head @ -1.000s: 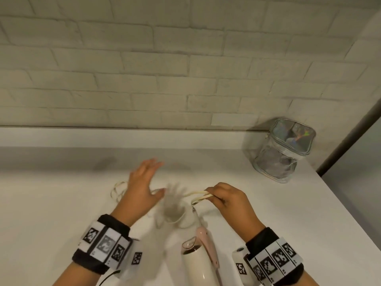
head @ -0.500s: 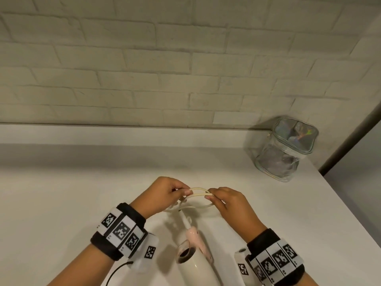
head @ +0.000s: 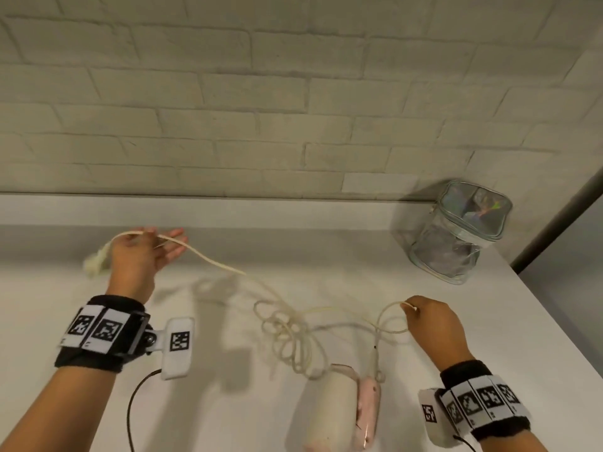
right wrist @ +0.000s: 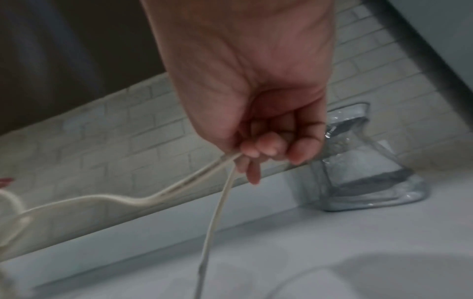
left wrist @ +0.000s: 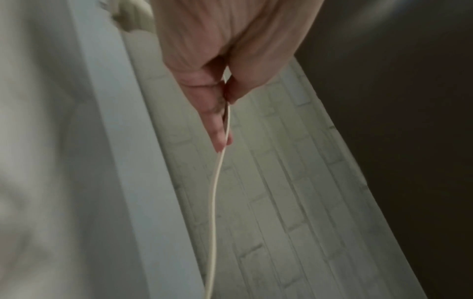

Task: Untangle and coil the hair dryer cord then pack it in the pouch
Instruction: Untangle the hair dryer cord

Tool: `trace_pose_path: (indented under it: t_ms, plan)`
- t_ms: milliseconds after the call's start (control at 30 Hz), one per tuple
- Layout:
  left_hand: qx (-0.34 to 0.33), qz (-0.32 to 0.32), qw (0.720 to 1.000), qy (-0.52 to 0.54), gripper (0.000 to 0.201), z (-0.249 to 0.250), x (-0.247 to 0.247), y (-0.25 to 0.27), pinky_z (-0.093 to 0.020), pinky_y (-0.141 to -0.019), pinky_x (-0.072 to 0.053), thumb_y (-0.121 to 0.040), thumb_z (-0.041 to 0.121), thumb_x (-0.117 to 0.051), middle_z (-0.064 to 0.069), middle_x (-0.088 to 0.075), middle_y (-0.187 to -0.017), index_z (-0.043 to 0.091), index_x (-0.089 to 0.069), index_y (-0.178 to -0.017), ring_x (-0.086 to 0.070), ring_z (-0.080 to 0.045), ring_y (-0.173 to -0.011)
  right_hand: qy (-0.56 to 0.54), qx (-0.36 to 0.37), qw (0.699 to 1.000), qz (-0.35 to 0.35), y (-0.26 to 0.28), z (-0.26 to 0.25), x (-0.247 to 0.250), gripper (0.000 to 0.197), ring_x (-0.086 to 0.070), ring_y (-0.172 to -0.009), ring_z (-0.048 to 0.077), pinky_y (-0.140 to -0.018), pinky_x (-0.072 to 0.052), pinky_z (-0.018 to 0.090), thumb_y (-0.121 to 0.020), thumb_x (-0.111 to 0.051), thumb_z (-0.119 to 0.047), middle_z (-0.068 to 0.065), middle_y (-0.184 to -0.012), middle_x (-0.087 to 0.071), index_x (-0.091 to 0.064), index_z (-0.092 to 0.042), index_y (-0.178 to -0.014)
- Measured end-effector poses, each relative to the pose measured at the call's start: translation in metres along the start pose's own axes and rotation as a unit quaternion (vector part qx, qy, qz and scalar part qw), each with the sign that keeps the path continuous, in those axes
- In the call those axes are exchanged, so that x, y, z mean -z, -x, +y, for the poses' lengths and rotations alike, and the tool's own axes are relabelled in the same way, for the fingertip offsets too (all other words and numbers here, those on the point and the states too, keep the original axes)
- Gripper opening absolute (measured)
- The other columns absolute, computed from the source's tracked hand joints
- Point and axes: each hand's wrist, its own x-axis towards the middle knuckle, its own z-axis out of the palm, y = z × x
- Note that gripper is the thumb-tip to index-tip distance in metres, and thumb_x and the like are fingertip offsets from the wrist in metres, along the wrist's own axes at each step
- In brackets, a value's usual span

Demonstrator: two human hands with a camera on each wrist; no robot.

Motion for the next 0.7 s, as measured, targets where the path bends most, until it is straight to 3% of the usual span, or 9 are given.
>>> trace_pose_path:
  t_ms: [100,133,167,233,300,400,533,633,700]
  plan:
    - [0.027,0.009,1.0,-0.011,0.023,-0.015,0.023,0.005,-0.029,-0.063,-0.06,-0.096,0.009,-0.035,-0.006,-0.074,-0.064,0.016,-0.038,-0.075,-0.073,-0.019,-0.068,0.031,-0.092,0.989,-0.113,-0.009,0.012,-0.009,0.02,-0.061,-0.087,0.033,-0.064,-0.038,0.029,-0.091,-0.049,-0.016,0.008,-0.074,-0.058,-0.057,-0.011,-0.073]
    - [0.039,0.01,0.999,-0.022,0.023,-0.023,0.029,0.009,-0.028,-0.062,-0.06,-0.097,0.009,-0.034,-0.006,-0.074,-0.063,0.015,-0.038,-0.075,-0.072,-0.018,-0.065,0.04,-0.106,0.981,-0.156,-0.009,0.01,-0.01,0.012,-0.059,-0.099,0.033,-0.071,-0.041,0.031,-0.091,-0.049,-0.015,0.011,-0.087,-0.06,-0.059,-0.009,-0.088]
    - [0.05,0.012,0.998,-0.03,0.022,-0.033,0.035,0.011,-0.027,-0.061,-0.06,-0.097,0.009,-0.034,-0.006,-0.074,-0.062,0.015,-0.038,-0.076,-0.072,-0.019,-0.063,0.067,-0.106,0.972,-0.198,-0.009,0.004,-0.008,0.024,-0.053,-0.11,0.032,-0.082,-0.043,0.033,-0.09,-0.049,-0.017,0.014,-0.108,-0.058,-0.054,-0.007,-0.112]
    - [0.067,0.015,0.997,-0.038,0.019,-0.05,0.042,0.017,-0.027,-0.059,-0.059,-0.098,0.011,-0.034,-0.008,-0.074,-0.063,0.015,-0.037,-0.079,-0.072,-0.021,-0.063,0.113,-0.035,0.969,-0.217,-0.008,-0.016,-0.006,0.06,-0.039,-0.124,0.031,-0.101,-0.036,0.039,-0.088,-0.052,-0.018,0.013,-0.139,-0.039,-0.025,-0.012,-0.141]
    - [0.08,0.022,0.996,-0.038,0.016,-0.063,0.043,0.022,-0.026,-0.061,-0.059,-0.098,0.012,-0.036,-0.012,-0.073,-0.066,0.014,-0.038,-0.082,-0.072,-0.02,-0.063,0.029,0.095,0.983,-0.153,-0.001,-0.051,-0.004,0.064,-0.031,-0.131,0.026,-0.11,-0.025,0.033,-0.087,-0.051,-0.009,0.007,-0.147,-0.03,-0.022,-0.017,-0.143]
    - [0.106,0.042,0.992,-0.058,0.008,-0.076,0.041,0.03,-0.025,-0.065,-0.059,-0.096,0.012,-0.041,-0.019,-0.065,-0.084,0.006,-0.045,-0.092,-0.071,-0.017,-0.06,-0.103,0.227,0.944,-0.218,0.016,-0.104,-0.017,0.049,-0.033,-0.132,0.016,-0.105,-0.018,0.015,-0.089,-0.043,-0.003,0.001,-0.144,-0.038,-0.04,-0.017,-0.136]
    - [0.189,0.061,0.975,-0.101,0.031,-0.083,0.045,0.039,-0.033,-0.062,-0.059,-0.094,0.009,-0.046,-0.024,-0.061,-0.099,0.004,-0.038,-0.124,-0.065,-0.026,-0.071,0.017,0.252,0.903,-0.348,0.022,-0.129,-0.048,0.038,-0.044,-0.124,0.022,-0.108,-0.027,0.027,-0.091,-0.045,-0.01,0.007,-0.137,-0.048,-0.052,-0.015,-0.127]
    - [0.226,0.014,0.933,-0.279,0.02,-0.077,0.035,0.053,-0.03,-0.053,-0.055,-0.091,0.019,-0.052,-0.015,-0.061,-0.082,0.002,-0.056,-0.103,-0.058,-0.024,-0.066,0.013,0.256,0.897,-0.36,0.022,-0.131,-0.052,0.024,-0.056,-0.106,0.021,-0.108,-0.02,0.027,-0.089,-0.051,-0.011,0.008,-0.116,-0.064,-0.065,-0.012,-0.108]
    - [0.112,-0.032,0.897,-0.427,0.026,-0.079,0.02,0.063,-0.032,-0.061,-0.05,-0.086,0.027,-0.059,-0.007,-0.061,-0.072,0.002,-0.06,-0.083,-0.056,-0.02,-0.063,-0.027,0.251,0.894,-0.37,0.022,-0.131,-0.052,0.019,-0.057,-0.094,0.017,-0.094,-0.033,0.021,-0.087,-0.054,-0.011,0.006,-0.103,-0.067,-0.069,-0.008,-0.098]
